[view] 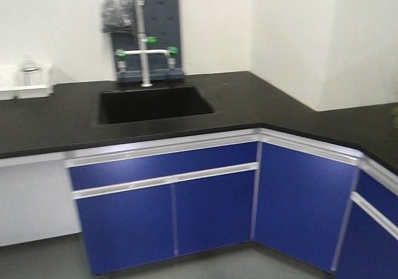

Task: Grab transparent chemical and place on left bench
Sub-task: 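Drive the base to the bench with white bins, carrying the beaker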

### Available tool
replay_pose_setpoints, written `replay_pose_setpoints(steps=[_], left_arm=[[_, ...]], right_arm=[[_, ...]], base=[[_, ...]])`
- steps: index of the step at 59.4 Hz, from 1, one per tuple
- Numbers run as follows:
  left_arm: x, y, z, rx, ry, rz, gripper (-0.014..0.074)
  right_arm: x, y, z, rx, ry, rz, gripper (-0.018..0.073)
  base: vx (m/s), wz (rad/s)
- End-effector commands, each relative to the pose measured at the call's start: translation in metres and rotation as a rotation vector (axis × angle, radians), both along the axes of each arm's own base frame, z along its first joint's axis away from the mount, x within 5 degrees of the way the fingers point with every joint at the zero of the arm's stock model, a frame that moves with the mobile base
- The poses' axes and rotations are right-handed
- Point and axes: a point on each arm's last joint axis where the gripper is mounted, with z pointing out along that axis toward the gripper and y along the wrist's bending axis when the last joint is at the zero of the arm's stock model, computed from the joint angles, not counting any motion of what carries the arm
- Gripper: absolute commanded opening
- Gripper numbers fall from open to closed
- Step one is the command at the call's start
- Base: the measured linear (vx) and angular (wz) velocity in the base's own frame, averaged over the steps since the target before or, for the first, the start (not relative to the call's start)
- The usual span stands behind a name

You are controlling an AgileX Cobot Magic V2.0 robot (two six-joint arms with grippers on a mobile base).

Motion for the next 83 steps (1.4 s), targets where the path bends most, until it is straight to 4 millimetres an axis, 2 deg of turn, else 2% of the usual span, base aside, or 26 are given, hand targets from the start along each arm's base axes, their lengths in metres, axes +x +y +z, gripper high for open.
replay_pose_setpoints(steps=[1, 45, 83], left_arm=[[-0.0015, 0.0002, 0.0027, -0.014, -0.081, -0.001, -0.0003], [-0.0015, 0.0002, 0.0027, -0.014, -0.081, -0.001, -0.0003], [-0.0015, 0.0002, 0.0027, -0.014, -0.081, -0.001, -0.0003]], right_arm=[[0.0001, 0.0001, 0.0174, 0.018, -0.108, 0.002, -0.0003], [0.0001, 0.0001, 0.0174, 0.018, -0.108, 0.002, -0.0003], [0.0001, 0.0001, 0.0174, 0.018, -0.108, 0.002, -0.0003]], base=[[-0.17, 0.68], [-0.11, 0.49], [0.1, 0.41]])
